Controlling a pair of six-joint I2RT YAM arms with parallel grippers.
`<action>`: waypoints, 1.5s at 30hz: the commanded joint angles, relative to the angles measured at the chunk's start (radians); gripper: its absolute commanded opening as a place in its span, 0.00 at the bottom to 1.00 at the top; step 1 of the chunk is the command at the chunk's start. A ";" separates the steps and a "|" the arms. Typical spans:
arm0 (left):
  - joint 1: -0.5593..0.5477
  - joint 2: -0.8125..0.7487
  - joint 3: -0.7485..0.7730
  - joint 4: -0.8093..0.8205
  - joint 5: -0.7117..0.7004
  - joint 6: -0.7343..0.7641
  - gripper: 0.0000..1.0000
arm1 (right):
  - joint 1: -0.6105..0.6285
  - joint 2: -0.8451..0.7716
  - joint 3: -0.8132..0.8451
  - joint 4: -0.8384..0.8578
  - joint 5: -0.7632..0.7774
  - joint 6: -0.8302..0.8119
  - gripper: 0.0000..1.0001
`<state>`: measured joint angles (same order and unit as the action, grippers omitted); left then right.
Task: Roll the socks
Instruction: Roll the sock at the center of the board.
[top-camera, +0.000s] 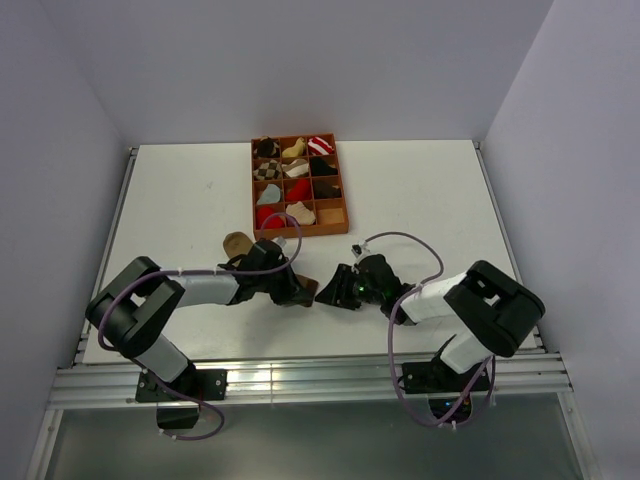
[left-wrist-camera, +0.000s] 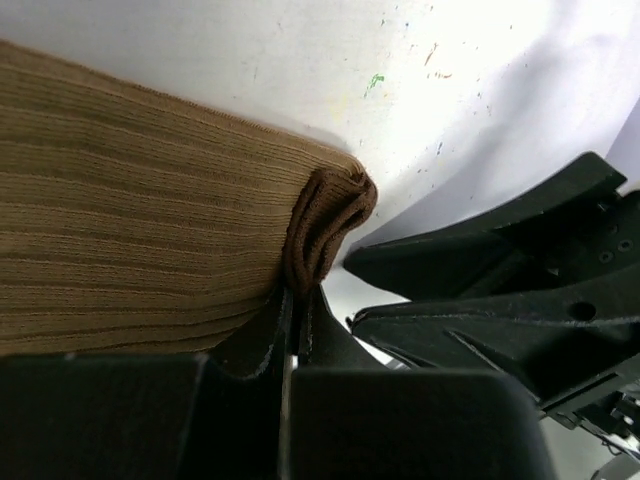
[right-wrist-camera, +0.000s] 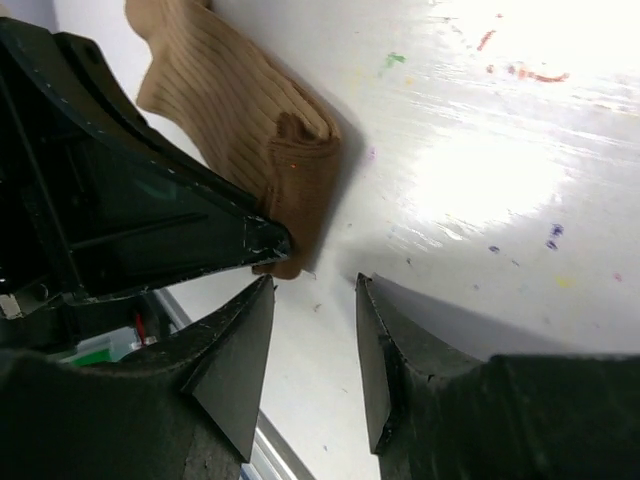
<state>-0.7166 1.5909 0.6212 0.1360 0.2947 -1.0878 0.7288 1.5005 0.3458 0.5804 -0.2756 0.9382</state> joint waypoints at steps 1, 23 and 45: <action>0.009 -0.031 -0.028 0.054 0.041 -0.023 0.00 | -0.009 0.043 -0.011 0.165 -0.028 0.027 0.46; 0.045 -0.046 -0.063 0.142 0.113 -0.041 0.00 | -0.060 0.372 -0.002 0.428 -0.079 0.116 0.40; 0.071 -0.042 -0.109 0.297 0.184 -0.061 0.00 | -0.062 0.329 0.050 0.406 -0.145 0.103 0.43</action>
<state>-0.6491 1.5398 0.5106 0.3397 0.4313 -1.1454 0.6685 1.7889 0.3801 0.9768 -0.3885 1.0653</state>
